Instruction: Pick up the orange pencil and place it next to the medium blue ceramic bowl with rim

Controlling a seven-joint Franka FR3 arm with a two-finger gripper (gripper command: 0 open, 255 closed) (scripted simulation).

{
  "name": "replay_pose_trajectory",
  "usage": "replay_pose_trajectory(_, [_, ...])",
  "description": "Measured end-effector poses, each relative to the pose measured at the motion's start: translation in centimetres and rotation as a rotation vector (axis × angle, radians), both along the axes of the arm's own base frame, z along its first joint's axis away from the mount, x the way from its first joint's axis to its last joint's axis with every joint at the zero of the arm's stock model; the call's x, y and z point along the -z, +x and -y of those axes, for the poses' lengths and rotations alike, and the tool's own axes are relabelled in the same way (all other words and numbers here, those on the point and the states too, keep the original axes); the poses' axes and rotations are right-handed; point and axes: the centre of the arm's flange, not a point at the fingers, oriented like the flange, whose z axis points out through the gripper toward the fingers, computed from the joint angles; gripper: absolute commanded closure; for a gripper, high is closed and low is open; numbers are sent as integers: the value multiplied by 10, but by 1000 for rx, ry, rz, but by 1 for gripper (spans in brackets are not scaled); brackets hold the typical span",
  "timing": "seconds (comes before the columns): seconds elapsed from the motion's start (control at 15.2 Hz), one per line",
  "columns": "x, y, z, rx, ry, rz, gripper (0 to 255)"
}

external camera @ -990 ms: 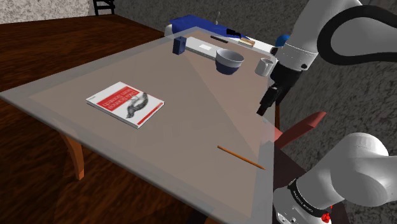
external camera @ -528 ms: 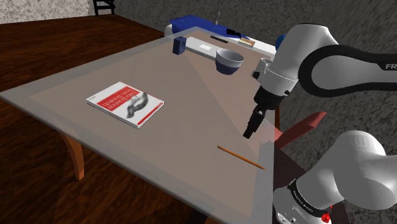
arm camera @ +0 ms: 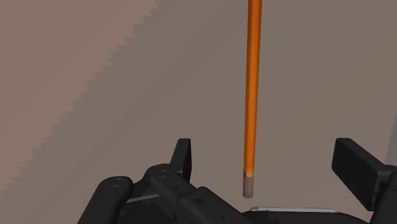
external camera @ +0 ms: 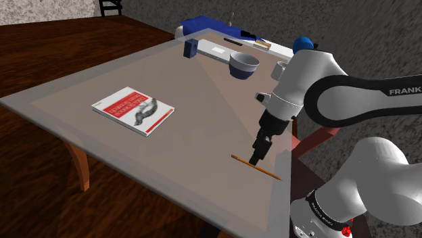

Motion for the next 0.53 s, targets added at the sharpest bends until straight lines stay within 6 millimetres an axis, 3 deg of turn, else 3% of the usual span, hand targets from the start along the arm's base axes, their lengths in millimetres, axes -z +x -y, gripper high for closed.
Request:
replay_pose_trajectory(0.26, [22, -2, -4, -1, 0, 0, 0])
replay_pose_trajectory(0.53, [24, -2, -5, -1, 1, 1, 0])
